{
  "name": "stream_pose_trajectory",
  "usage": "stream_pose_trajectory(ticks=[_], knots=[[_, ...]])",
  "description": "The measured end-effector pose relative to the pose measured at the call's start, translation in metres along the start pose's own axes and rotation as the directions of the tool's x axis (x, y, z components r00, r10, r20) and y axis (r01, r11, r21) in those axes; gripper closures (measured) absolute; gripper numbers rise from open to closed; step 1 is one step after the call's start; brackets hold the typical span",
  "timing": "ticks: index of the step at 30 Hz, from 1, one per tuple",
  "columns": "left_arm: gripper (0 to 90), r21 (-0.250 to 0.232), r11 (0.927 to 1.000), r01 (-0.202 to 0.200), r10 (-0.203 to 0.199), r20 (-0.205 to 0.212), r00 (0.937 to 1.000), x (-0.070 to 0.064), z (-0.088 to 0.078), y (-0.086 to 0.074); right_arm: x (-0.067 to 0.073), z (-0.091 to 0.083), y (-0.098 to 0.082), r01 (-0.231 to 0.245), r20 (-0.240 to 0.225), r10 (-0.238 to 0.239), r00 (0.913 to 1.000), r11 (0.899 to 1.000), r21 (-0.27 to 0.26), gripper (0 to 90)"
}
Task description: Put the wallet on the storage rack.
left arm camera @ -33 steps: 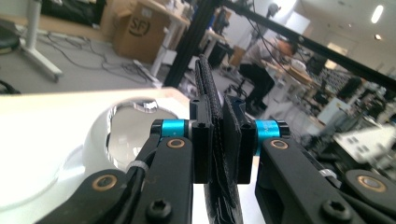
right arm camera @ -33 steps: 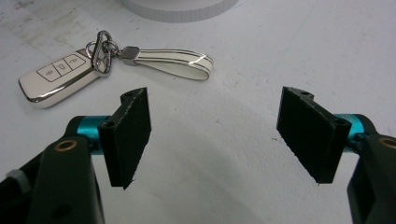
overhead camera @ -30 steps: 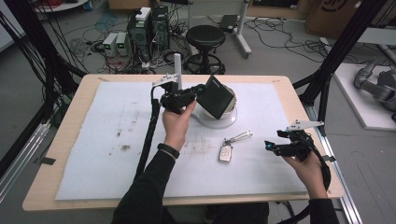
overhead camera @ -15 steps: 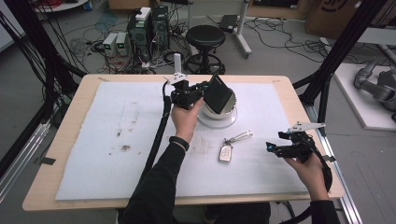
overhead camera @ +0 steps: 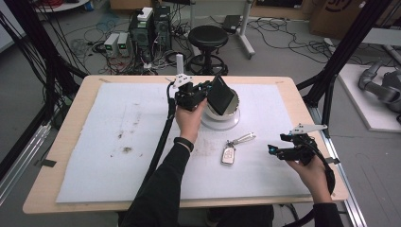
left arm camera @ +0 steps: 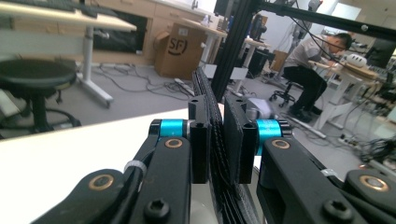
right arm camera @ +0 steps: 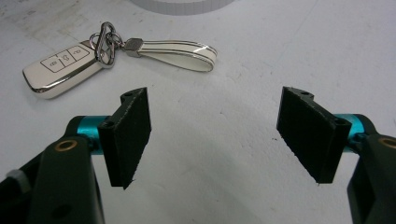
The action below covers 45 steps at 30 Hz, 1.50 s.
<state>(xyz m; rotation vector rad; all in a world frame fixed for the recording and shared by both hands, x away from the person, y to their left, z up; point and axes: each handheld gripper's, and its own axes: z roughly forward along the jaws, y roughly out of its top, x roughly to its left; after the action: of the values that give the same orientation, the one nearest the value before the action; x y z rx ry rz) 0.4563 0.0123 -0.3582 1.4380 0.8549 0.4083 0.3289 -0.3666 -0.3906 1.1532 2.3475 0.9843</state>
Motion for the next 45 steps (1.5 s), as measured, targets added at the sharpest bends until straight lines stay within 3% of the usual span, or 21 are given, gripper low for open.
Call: stream_pose_trajectory(ticks=[2,6,9,12,18,20,24,28,34,38,42,44,45], knots=[[80.7,-0.005,0.9997,-0.022,0.022,-0.007,0.9997,-0.001,0.001,0.0,-0.001,0.0,0.0,-0.001,-0.002,0.001,1.0,1.0,0.002,26.7],[80.6,-0.008,0.9996,-0.028,0.028,-0.01,0.9996,0.0,0.002,0.0,-0.001,0.001,-0.001,0.002,-0.004,-0.002,1.0,1.0,0.006,26.7],[79.2,-0.018,0.9979,-0.063,0.062,-0.019,0.9979,-0.002,0.002,0.0,0.0,0.002,-0.001,0.001,-0.007,-0.001,1.0,1.0,0.007,26.7],[58.3,-0.025,0.9981,-0.056,0.055,-0.03,0.998,-0.004,0.001,0.001,0.0,0.002,-0.001,0.003,-0.006,-0.003,1.0,1.0,0.009,26.7],[49.4,0.001,0.9978,-0.066,0.066,-0.054,0.9963,-0.004,-0.005,0.004,0.0,0.002,0.0,0.002,-0.006,-0.002,1.0,1.0,0.009,26.7],[48.7,0.008,0.9985,-0.055,0.055,-0.035,0.9979,-0.005,-0.006,0.004,0.001,0.002,0.0,0.007,-0.006,-0.007,1.0,1.0,0.009,26.7],[48.7,0.042,0.9956,-0.084,0.085,-0.02,0.9962,-0.011,-0.007,0.002,0.002,0.002,0.0,0.007,-0.009,-0.007,0.9999,1.0,0.012,26.7],[45.2,0.056,0.9951,-0.081,0.081,-0.008,0.9967,-0.016,-0.015,0.002,0.001,0.002,0.001,0.009,-0.008,-0.009,0.9999,1.0,0.006,26.7],[38.7,0.082,0.9888,-0.125,0.125,-0.003,0.9921,-0.026,-0.045,0.006,0.0,0.001,0.001,0.009,-0.008,-0.009,0.9999,1.0,0.005,26.7],[36.9,0.116,0.9806,-0.158,0.16,-0.005,0.9872,-0.028,-0.076,0.007,0.001,0.002,0.004,0.01,-0.009,-0.01,0.9999,1.0,0.003,26.7],[33.6,0.172,0.975,-0.141,0.143,0.002,0.9898,-0.022,-0.113,0.004,0.003,0.003,0.007,0.008,-0.015,-0.008,0.9998,1.0,0.001,26.6],[31.5,0.212,0.9689,-0.127,0.132,-0.007,0.9913,-0.017,-0.13,0.001,0.003,0.003,0.009,0.011,-0.015,-0.011,0.9998,1.0,-0.003,26.6],[31.0,0.245,0.9612,-0.127,0.135,-0.019,0.9906,-0.014,-0.141,0.0,0.003,0.004,0.01,0.012,-0.016,-0.012,0.9998,1.0,-0.003,26.6]])
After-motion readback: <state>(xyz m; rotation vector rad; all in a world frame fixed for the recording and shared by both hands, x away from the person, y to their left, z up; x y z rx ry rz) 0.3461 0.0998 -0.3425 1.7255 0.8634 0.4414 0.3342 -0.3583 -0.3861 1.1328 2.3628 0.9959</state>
